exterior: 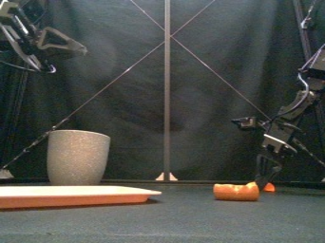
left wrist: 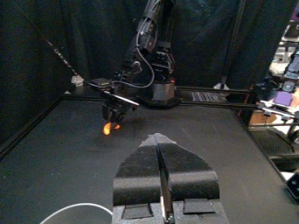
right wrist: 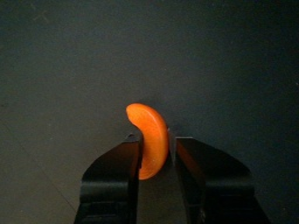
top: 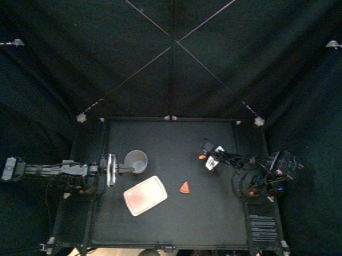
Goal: Pick the tangerine then place it on the pink plate
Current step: Place tangerine on the pink plate
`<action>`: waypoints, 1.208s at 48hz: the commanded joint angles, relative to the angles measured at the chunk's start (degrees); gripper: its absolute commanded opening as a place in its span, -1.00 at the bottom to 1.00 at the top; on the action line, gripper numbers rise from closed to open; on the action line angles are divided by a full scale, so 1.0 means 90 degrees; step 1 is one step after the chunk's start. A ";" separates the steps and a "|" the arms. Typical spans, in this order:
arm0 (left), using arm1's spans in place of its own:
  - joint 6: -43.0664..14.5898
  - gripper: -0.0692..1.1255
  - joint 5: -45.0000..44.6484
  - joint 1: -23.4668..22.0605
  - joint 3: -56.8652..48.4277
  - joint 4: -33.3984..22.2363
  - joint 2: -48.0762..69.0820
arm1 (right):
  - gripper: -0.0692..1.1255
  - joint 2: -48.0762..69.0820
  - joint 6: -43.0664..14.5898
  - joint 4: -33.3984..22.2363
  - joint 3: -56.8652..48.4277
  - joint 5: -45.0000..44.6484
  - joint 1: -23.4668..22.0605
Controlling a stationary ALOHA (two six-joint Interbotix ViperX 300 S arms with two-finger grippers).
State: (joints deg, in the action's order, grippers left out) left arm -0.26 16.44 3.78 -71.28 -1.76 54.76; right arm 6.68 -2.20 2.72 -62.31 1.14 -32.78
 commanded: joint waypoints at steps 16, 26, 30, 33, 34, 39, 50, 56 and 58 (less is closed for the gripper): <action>0.0000 -0.76 0.0068 -0.0010 0.0098 0.0000 -0.0029 | 0.05 0.0996 0.0000 0.0762 0.1143 -0.0098 0.2012; 0.0000 -0.76 0.0068 0.0020 0.0088 0.0010 -0.0029 | 0.06 0.0479 -0.0010 0.0908 0.1934 0.0625 0.3242; 0.0000 -0.76 0.0068 0.0020 0.0088 0.0000 -0.0029 | 0.06 -0.0098 -0.0010 0.1094 0.2285 0.1064 0.3545; 0.0000 -0.76 0.0068 0.0029 0.0078 0.0010 -0.0029 | 0.06 -0.0566 0.0000 0.1230 0.2539 0.1270 0.3672; 0.0000 -0.76 0.0068 0.0029 0.0078 0.0000 -0.0029 | 0.06 -0.0732 0.0000 0.1250 0.2637 0.1309 0.3711; 0.0000 -0.76 0.0068 0.0029 0.0068 0.0010 -0.0029 | 0.06 -0.1543 0.0000 0.1299 0.3184 0.1416 0.3799; 0.0000 -0.76 0.0059 0.0039 0.0059 0.0010 -0.0029 | 0.07 -0.2939 0.0010 0.1279 0.4570 0.1240 0.3887; 0.0000 -0.76 0.0039 0.0039 0.0029 0.0000 -0.0029 | 0.13 -0.3252 0.0010 0.1279 0.5098 0.1035 0.3955; 0.0000 -0.76 0.0039 0.0039 0.0020 0.0000 -0.0029 | 0.18 -0.3311 0.0010 0.1279 0.5195 0.0967 0.3955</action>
